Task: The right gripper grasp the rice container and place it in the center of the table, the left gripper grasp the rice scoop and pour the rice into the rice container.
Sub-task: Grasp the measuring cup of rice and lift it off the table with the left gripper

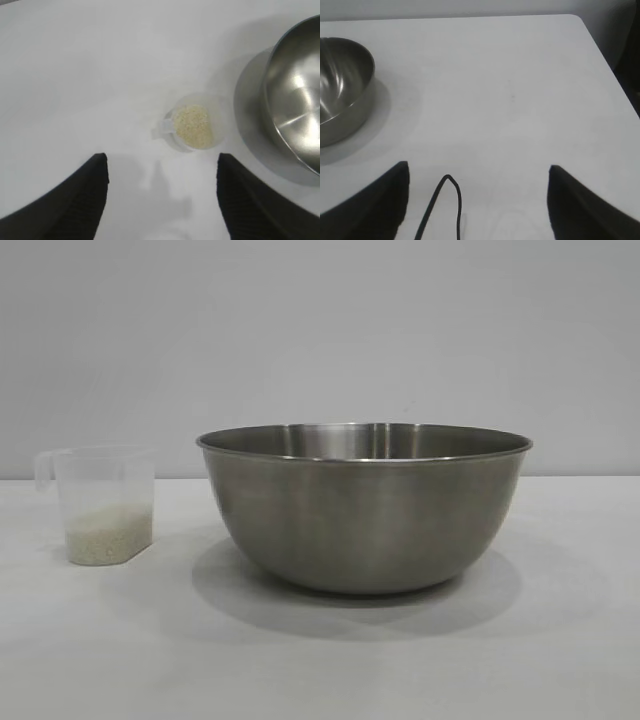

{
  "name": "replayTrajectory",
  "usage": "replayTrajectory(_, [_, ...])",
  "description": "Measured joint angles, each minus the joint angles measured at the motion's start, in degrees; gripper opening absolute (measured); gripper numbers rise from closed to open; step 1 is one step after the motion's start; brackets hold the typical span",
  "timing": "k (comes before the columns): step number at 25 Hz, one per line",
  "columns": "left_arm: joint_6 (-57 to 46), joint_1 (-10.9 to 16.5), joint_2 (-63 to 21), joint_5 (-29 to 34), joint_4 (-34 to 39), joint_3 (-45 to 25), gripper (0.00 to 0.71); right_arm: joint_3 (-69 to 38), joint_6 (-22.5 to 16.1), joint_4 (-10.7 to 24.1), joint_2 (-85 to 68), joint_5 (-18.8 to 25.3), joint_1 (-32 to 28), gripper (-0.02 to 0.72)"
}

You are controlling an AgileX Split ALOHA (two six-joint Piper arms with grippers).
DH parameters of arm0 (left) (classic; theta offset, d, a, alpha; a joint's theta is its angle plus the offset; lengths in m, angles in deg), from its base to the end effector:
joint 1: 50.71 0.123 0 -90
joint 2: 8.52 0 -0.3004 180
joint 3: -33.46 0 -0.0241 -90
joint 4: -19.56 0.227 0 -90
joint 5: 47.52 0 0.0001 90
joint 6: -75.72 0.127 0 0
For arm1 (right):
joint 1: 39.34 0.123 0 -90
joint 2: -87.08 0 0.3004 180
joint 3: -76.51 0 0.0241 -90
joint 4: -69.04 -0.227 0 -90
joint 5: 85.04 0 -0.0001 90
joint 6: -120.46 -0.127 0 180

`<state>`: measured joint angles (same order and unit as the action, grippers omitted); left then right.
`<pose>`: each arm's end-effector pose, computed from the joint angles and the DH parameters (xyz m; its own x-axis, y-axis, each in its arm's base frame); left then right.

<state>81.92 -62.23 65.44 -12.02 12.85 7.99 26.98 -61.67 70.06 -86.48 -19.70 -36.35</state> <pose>0.2283 -0.0553 0.3090 -0.6866 0.1529 -0.7108 0.2552 0.9661 -0.0387 -0.0153 -0.0029 0.2376 -0.5198 0.0026 -0.8543 -0.0229 0.9996 0.0170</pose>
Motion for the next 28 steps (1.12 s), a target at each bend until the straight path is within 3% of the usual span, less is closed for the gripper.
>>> replayTrajectory(5, [0.0,0.0,-6.1,-16.3,-2.9,-13.3,0.45,0.0,0.1,0.0,0.0,0.0,0.0,0.531])
replayTrajectory(11, [-0.1,-0.3,-7.2,-35.2,-6.2,-27.5,0.45,0.0,0.1,0.0,0.0,0.0,0.0,0.531])
replayTrajectory(15, [-0.7,-2.7,-7.2,-48.5,-6.9,-35.2,0.45,0.0,0.1,0.0,0.0,0.0,0.0,0.531])
replayTrajectory(19, [-1.4,-5.2,-7.2,-61.0,-6.8,-42.3,0.45,0.0,0.1,0.0,0.0,0.0,0.0,0.531])
replayTrajectory(24, [-1.6,-5.5,-5.2,-74.7,-5.3,-50.3,0.45,0.0,0.1,0.0,0.0,0.0,0.0,0.531])
replayTrajectory(28, [-1.8,-5.5,0.1,-83.9,-4.1,-52.0,0.45,0.0,0.1,0.0,0.0,0.0,0.0,0.531])
